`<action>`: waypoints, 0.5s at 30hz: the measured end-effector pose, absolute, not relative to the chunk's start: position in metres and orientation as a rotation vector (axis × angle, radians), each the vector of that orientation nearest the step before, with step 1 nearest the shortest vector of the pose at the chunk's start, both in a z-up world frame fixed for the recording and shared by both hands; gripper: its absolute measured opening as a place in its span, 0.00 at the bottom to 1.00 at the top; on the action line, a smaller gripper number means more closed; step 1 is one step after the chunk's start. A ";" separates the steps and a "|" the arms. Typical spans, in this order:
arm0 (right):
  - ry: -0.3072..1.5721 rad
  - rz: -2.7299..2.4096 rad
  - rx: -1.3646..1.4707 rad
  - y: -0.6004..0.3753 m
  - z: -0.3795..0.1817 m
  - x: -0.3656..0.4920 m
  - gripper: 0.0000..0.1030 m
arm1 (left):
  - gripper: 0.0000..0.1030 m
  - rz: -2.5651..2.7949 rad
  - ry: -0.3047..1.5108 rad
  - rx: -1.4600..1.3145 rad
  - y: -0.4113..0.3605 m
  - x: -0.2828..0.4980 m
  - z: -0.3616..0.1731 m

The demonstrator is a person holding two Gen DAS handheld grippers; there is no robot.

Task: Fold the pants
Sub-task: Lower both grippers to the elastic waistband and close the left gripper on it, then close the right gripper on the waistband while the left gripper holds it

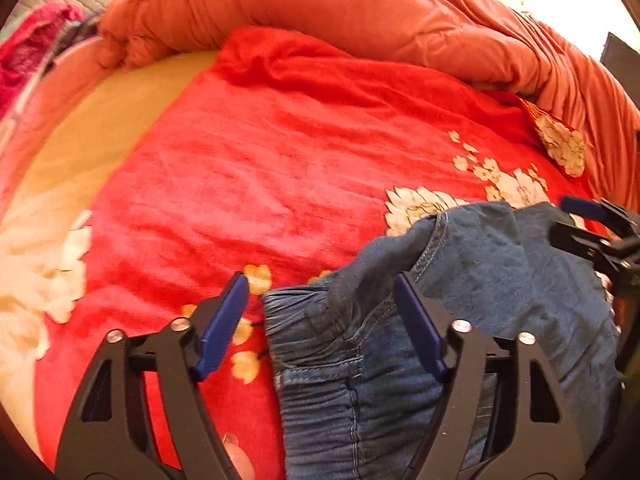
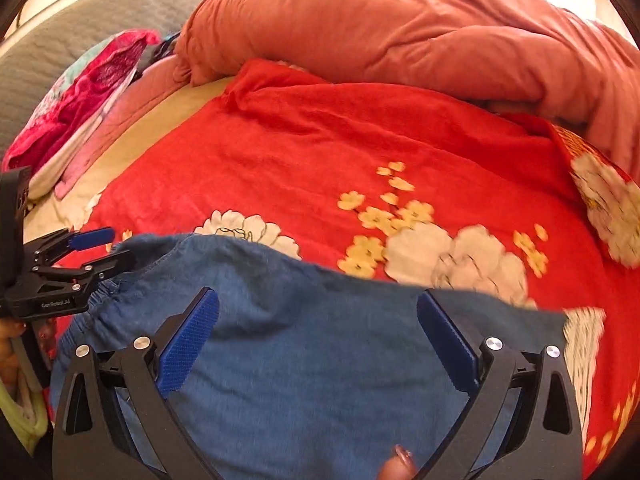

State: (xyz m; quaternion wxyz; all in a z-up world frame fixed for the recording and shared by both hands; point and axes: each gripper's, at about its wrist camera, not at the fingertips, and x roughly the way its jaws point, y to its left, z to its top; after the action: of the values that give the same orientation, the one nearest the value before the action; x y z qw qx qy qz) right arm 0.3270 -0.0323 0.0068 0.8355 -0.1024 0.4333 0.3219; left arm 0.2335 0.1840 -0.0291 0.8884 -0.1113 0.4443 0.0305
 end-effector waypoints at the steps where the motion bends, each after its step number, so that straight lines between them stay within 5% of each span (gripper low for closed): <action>1: 0.926 0.699 -0.237 -0.028 0.005 0.333 0.96 | 0.58 0.048 0.937 -0.245 0.185 0.236 -0.033; 6: 0.951 0.788 -0.383 -0.004 -0.003 0.345 0.96 | 0.57 -0.011 0.936 -0.306 0.195 0.240 -0.038; 10: 0.955 0.851 -0.434 0.010 -0.006 0.354 0.96 | 0.33 -0.012 0.947 -0.284 0.192 0.242 -0.041; 15: 0.954 0.951 -0.509 0.030 -0.013 0.358 0.95 | 0.28 0.002 0.933 -0.202 0.185 0.234 -0.032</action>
State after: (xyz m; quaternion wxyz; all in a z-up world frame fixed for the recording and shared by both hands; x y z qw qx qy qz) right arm 0.3577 0.0298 -0.0133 0.7518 -0.2331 0.4368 0.4355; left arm 0.2342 0.1847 -0.0318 0.8882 -0.0971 0.4492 0.0008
